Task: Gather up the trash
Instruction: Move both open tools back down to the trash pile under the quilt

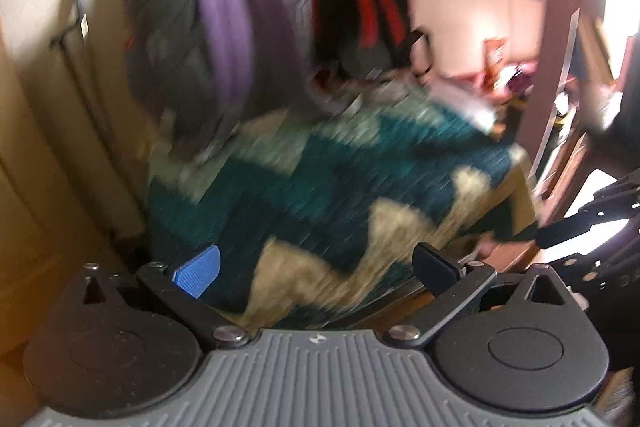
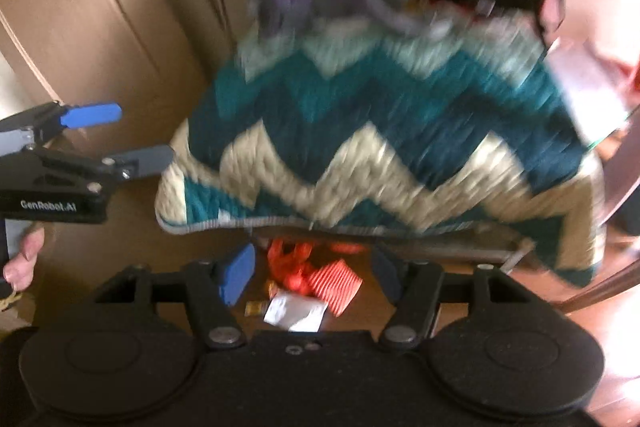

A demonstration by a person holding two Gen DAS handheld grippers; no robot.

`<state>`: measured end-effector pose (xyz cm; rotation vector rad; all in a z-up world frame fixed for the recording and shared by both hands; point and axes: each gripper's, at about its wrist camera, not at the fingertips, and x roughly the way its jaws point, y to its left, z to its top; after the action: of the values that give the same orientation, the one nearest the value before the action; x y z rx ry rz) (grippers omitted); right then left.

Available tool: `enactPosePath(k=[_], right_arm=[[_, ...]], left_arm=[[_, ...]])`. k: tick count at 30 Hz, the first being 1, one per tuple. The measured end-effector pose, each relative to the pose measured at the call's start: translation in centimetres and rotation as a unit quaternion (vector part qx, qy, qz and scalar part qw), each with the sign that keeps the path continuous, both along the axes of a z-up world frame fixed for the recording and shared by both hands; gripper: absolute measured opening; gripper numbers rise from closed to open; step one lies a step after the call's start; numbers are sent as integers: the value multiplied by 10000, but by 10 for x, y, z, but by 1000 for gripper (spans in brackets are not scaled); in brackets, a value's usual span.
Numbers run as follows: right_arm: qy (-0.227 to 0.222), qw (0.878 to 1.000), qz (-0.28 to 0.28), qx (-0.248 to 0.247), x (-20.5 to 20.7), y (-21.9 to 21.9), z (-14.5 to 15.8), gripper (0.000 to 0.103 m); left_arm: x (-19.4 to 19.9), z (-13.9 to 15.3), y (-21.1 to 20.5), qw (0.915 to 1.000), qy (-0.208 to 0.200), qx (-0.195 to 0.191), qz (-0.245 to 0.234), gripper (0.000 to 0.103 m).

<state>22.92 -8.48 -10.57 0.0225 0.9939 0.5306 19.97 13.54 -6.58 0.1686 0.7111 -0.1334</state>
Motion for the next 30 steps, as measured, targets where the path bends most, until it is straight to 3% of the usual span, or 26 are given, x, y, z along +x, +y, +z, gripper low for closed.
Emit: enactPosePath(k=[9,14,19,26,30], right_arm=[[1039,9936,-217,-390,43,49,-148,64],[1771,9828,-468,-230,67,62,-218,64],[2288,9681,-1019,-30,89,78,-274,64],[2687,9528,-1406,99,115,115,-339,64],[2685,9541,-1325,3,122,141,-365,64]], left_arm=[[13,-147,67,9955,783,-69,528,103],[20,-230,85,9876,1288,-264,860,103],[31,-307,92,9739,1895,-465,1163,103],[32,-373,94,9629,2354,-492,1225,103],[36,-401,102,9551,2512,-622,1439,102]])
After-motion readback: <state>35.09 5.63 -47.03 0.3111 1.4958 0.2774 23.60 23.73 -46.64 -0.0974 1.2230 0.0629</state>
